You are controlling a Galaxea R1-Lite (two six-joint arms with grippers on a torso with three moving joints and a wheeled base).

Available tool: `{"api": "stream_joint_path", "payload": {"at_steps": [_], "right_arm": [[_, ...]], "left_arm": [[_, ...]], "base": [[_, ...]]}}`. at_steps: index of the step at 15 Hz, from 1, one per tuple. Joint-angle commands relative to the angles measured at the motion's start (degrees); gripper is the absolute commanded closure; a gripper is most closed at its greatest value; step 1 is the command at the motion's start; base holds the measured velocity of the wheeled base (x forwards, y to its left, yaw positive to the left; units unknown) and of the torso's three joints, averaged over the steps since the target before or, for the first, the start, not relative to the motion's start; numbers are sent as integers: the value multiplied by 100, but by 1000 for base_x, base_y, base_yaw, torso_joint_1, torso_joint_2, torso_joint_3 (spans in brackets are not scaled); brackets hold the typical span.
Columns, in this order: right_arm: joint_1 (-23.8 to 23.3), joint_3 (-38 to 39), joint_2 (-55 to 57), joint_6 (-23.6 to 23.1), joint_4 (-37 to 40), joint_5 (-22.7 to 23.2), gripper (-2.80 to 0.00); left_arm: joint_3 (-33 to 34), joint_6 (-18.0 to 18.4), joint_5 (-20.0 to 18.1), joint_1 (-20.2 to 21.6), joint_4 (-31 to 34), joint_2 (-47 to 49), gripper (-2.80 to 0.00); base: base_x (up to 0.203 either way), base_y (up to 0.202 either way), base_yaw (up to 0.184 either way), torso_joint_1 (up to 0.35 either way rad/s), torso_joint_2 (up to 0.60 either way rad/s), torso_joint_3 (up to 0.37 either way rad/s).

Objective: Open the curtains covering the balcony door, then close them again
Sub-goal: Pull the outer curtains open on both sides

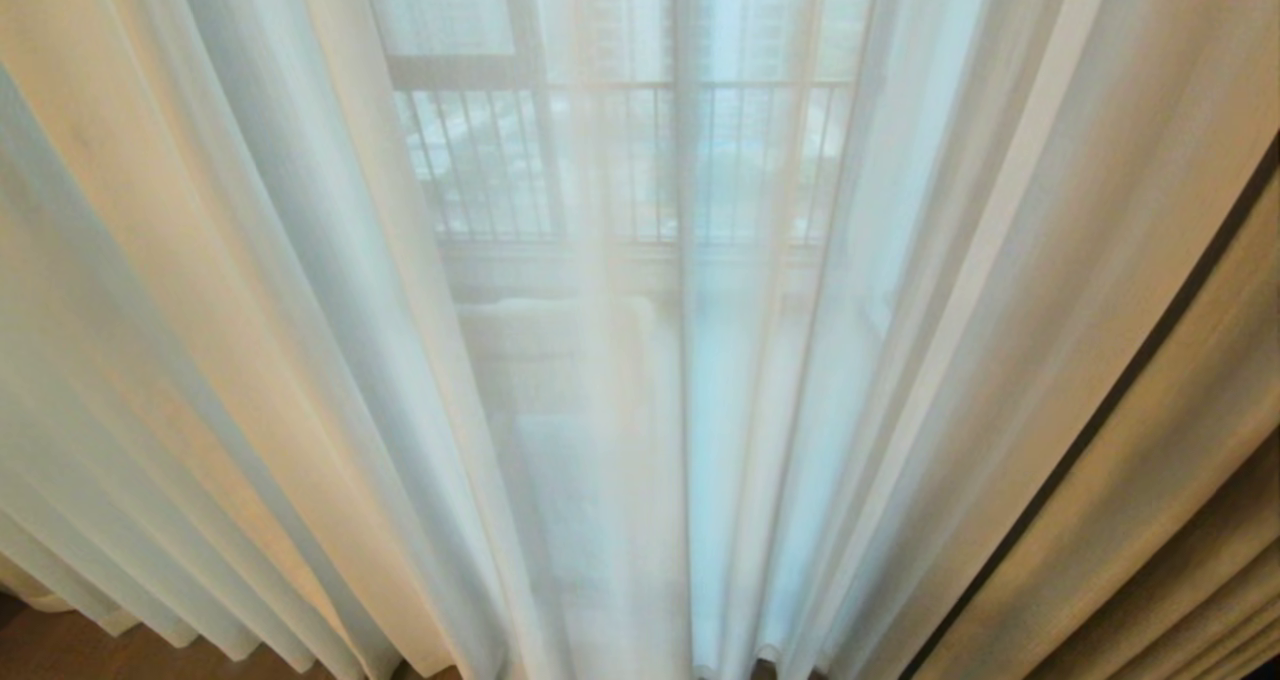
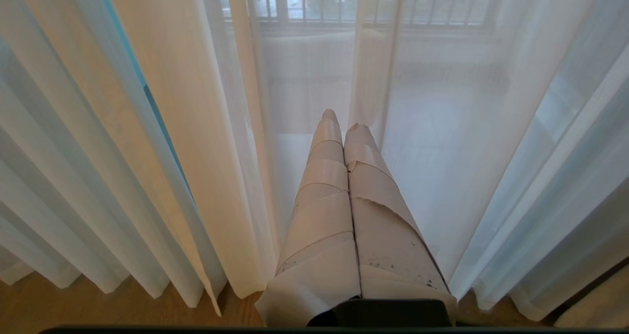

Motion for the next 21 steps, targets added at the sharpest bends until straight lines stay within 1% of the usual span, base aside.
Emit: {"api": "stream_joint_path", "payload": {"at_steps": [1, 2, 4, 6, 7, 8, 10, 11, 12, 13, 14, 15, 16, 17, 18, 19, 21], "right_arm": [[7, -600, 832, 9, 9, 1, 0], [33, -890, 1225, 24, 4, -67, 0], [96, -1557, 2065, 208, 4, -507, 0], [88, -2218, 2957, 724, 1, -941, 0], [28, -2584, 3405, 961, 0, -1097, 0], [-32, -2882, 3733, 1094, -1, -1179, 0], [-337, -3527, 4344, 1308, -41, -1264, 0], [-637, -3857, 4701, 1357, -88, -1261, 0], [-1058, -4189, 5065, 1384, -124, -1195, 0], [-1591, -4579, 5464, 1396, -165, -945, 0], [-1940, -4870, 5785, 1401, -235, -629, 0], [-2247, -5218, 6136, 1407, -393, -255, 0], [-2426, -5550, 6407, 1417, -580, 61, 0], [-2525, -5830, 6615, 1408, -751, 258, 0], [-2614, -6096, 6805, 1375, -948, 368, -280], [-2733, -6279, 6921, 1301, -1096, 410, -280], [-2957, -6342, 6966, 1007, -1185, 429, -280]], "left_arm": [[2, -2, 0, 1, -2, -1, 0], [2, -2, 0, 1, -2, -1, 0], [2, -2, 0, 1, -2, -1, 0], [2, -2, 0, 1, -2, -1, 0], [2, -2, 0, 1, -2, -1, 0], [2, -2, 0, 1, -2, -1, 0], [2, -2, 0, 1, -2, -1, 0], [2, -2, 0, 1, -2, -1, 0], [2, -2, 0, 1, -2, -1, 0], [2, -2, 0, 1, -2, -1, 0], [2, -2, 0, 1, -2, -1, 0], [2, -2, 0, 1, -2, -1, 0], [2, -2, 0, 1, -2, -1, 0], [2, -2, 0, 1, -2, -1, 0], [2, -2, 0, 1, -2, -1, 0], [-4, -2, 0, 1, -2, -1, 0], [2, -2, 0, 1, -2, -1, 0]], "base": [[0, 0, 0, 0, 0, 0], [0, 0, 0, 0, 0, 0], [0, 0, 0, 0, 0, 0], [0, 0, 0, 0, 0, 0], [0, 0, 0, 0, 0, 0], [0, 0, 0, 0, 0, 0], [0, 0, 0, 0, 0, 0], [0, 0, 0, 0, 0, 0], [0, 0, 0, 0, 0, 0], [0, 0, 0, 0, 0, 0], [0, 0, 0, 0, 0, 0], [0, 0, 0, 0, 0, 0], [0, 0, 0, 0, 0, 0], [0, 0, 0, 0, 0, 0], [0, 0, 0, 0, 0, 0], [0, 0, 0, 0, 0, 0], [0, 0, 0, 0, 0, 0]]}}
